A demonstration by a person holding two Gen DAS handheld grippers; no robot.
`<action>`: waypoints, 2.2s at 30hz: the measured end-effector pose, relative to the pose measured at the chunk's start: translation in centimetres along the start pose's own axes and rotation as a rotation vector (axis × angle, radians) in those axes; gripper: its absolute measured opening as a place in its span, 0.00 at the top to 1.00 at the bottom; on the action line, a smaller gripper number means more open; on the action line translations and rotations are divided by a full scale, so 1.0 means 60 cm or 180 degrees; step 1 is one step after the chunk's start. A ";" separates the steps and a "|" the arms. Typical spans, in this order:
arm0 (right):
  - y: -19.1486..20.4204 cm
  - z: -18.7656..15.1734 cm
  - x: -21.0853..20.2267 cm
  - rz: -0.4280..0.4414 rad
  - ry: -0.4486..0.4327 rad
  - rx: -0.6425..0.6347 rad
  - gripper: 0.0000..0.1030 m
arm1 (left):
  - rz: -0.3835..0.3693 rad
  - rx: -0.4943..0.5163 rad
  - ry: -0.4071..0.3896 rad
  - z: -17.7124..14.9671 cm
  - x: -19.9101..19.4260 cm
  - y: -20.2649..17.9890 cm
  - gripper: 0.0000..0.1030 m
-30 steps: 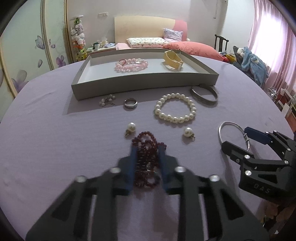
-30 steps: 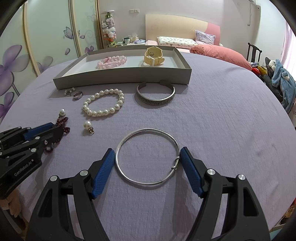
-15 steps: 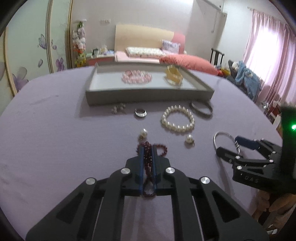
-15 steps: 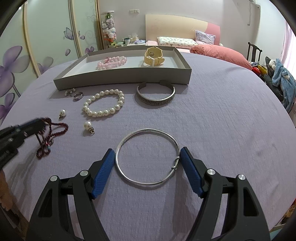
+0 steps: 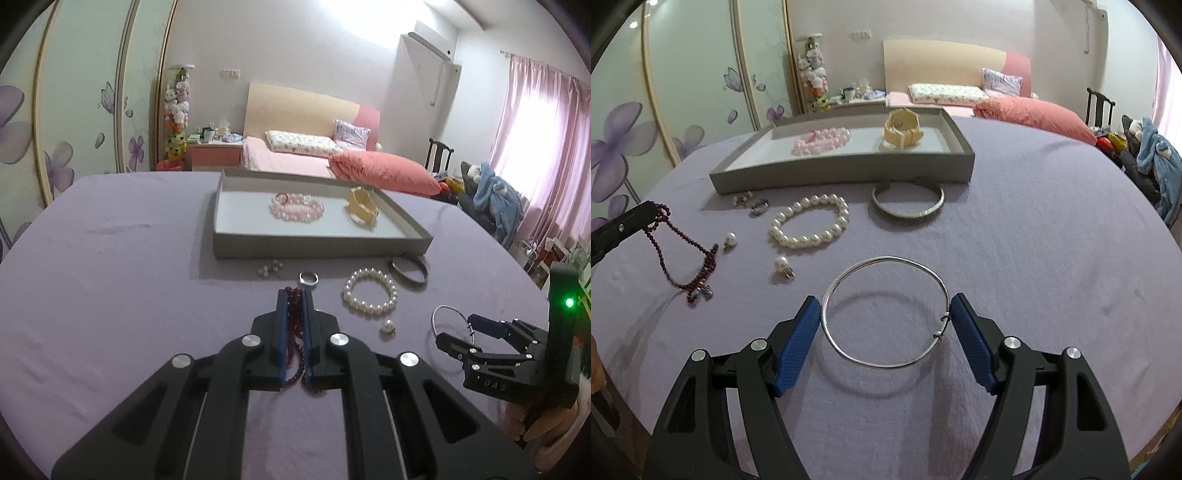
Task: Organize jewelry
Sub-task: 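Grasp the thin silver bangle with the right gripper while the left gripper grasps the dark red bead strand, then lift the bangle and bead strand into the tray and open both grippers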
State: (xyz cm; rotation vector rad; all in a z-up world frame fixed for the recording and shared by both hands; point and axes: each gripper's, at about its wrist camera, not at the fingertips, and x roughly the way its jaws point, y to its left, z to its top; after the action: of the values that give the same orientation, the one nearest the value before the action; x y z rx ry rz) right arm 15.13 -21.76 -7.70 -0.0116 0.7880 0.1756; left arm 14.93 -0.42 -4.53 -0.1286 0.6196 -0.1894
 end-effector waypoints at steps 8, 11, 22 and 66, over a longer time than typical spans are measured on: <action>0.013 0.019 -0.040 0.0028 -0.0323 -0.0076 0.30 | -0.0056 -0.0030 -0.0222 0.019 -0.038 0.000 0.92; 0.015 0.025 -0.048 0.0028 -0.0394 -0.0080 0.30 | -0.0075 -0.0032 -0.0317 0.029 -0.054 -0.001 0.92; 0.021 0.043 -0.073 0.0040 -0.0598 -0.0094 0.30 | -0.0119 0.0025 -0.0731 0.079 -0.121 -0.015 0.92; 0.008 0.276 0.049 -0.0192 -0.1160 0.0065 0.30 | 0.0078 0.0100 -0.1214 0.313 0.015 -0.030 0.92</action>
State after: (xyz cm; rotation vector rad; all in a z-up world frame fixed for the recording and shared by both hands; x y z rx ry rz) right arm 28.75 -19.60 1.94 0.0156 0.4255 0.1078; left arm 26.42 -1.22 10.41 -0.1228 0.2382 -0.1458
